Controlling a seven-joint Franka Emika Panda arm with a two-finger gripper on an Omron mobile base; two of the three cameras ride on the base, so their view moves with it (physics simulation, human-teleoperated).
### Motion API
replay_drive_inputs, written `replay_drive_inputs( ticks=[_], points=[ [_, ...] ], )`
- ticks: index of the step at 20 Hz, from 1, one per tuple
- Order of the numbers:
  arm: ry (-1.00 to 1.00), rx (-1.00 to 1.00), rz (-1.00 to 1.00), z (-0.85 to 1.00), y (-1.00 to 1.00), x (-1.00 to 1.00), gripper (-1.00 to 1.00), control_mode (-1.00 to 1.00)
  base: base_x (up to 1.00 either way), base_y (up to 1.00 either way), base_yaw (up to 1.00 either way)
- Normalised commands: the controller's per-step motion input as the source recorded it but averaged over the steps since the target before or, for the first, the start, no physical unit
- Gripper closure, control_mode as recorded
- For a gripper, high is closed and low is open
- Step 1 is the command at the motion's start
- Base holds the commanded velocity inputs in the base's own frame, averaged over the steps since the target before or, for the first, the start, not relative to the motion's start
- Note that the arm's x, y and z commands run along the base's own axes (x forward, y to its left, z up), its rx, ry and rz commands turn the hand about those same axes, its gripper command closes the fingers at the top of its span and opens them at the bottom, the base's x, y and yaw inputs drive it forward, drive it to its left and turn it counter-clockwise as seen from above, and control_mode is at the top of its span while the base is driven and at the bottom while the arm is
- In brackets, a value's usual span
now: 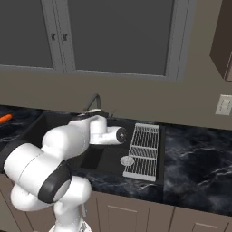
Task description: Turn on the sink faucet. Then move the tomato from the counter to the sink. Turn off the sink. Move the vegetable from the sink to the pot next to the stove. Finally move the pot to the front right burner.
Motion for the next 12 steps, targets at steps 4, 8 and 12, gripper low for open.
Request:
replay_drive_inputs(
  ticks=[4, 8, 12],
  points=[
    [-0.16, 0.0, 0.13, 0.03, -0.35, 0.32, -1.0, -1.0, 0.0, 0.0, 0.0],
    [-0.14, 0.0, 0.16, 0.11, -0.36, 0.41, -1.0, -1.0, 0.0, 0.0, 0.0],
    [-0.15, 0.0, 0.2, 0.09, -0.31, 0.43, -1.0, -1.0, 0.0, 0.0, 0.0]
  ],
)
